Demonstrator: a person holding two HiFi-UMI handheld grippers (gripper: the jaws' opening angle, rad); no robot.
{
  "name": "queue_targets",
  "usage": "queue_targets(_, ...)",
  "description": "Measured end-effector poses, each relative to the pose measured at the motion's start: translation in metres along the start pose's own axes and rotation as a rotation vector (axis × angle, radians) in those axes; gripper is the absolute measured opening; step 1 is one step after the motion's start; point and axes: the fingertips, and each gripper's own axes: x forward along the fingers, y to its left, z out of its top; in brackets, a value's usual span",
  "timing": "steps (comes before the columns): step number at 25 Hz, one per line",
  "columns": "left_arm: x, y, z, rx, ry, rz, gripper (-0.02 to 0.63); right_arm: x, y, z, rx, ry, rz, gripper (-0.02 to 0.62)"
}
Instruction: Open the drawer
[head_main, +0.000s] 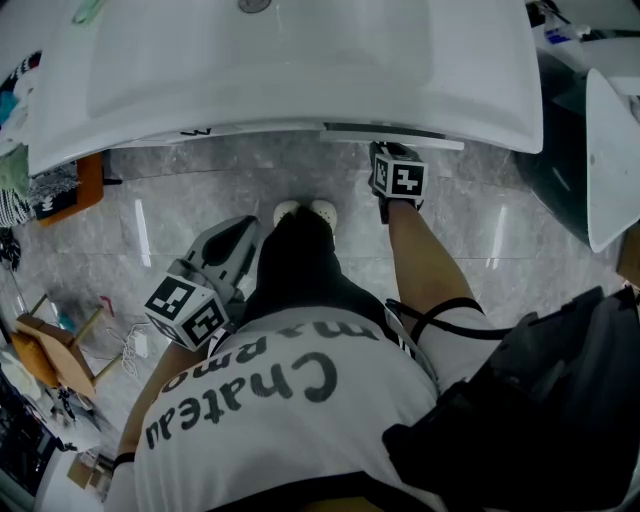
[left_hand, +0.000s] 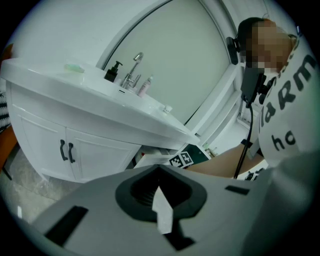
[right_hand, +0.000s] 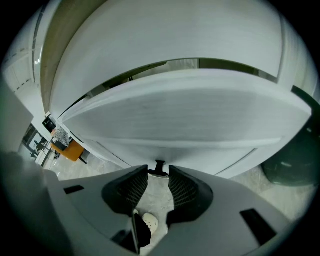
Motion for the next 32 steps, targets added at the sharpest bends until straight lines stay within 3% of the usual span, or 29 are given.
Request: queue_targets(32, 0.002, -0.010, -0.013, 0.026, 0.031, -0.047, 0.008, -0.020, 0.009, -0.038, -0.002, 0.011, 0.031, 0.130)
